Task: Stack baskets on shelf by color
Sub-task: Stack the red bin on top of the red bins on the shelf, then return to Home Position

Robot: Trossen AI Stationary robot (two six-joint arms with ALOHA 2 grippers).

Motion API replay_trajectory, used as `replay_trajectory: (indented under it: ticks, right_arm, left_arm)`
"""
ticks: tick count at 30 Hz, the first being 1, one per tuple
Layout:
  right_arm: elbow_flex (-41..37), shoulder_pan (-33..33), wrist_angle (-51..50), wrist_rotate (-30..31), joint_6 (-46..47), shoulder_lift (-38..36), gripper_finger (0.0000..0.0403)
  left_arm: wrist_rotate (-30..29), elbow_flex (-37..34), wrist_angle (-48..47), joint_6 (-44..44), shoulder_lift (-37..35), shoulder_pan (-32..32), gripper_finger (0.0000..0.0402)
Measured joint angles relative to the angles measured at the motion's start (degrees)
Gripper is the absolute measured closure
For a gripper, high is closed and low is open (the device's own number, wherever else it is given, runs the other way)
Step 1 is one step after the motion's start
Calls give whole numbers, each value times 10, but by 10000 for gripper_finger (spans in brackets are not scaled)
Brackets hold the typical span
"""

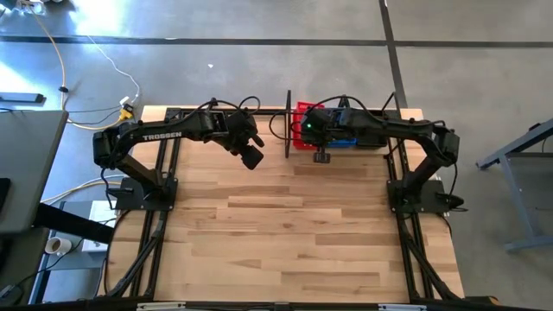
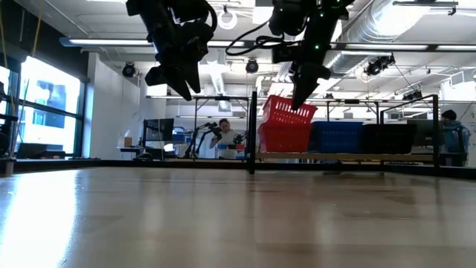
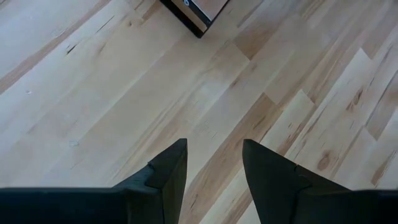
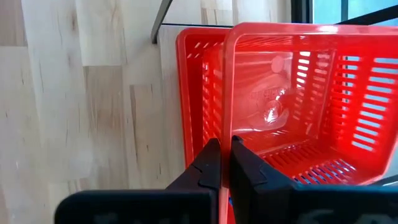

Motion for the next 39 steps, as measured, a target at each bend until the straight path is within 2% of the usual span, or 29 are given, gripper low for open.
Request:
replay_trajectory:
  ticks: [12,21,25,31,39]
  right_arm:
    - [0,0,3,0,0,0,397]
    - [0,0,12,20,0,0,329]
    - [0,0,8,26,0,0,313]
    - [0,7,-27,25,15,0,311]
    - [25,9,-52,-18,57,-1,311]
  left_arm:
    - [0,0,0,0,0,0,257]
    - [0,0,0,0,0,0,257]
    - [0,0,0,0,0,0,257]
    - [5,0,0,0,0,0,257]
    - [34,0,2,0,-2,-5,257]
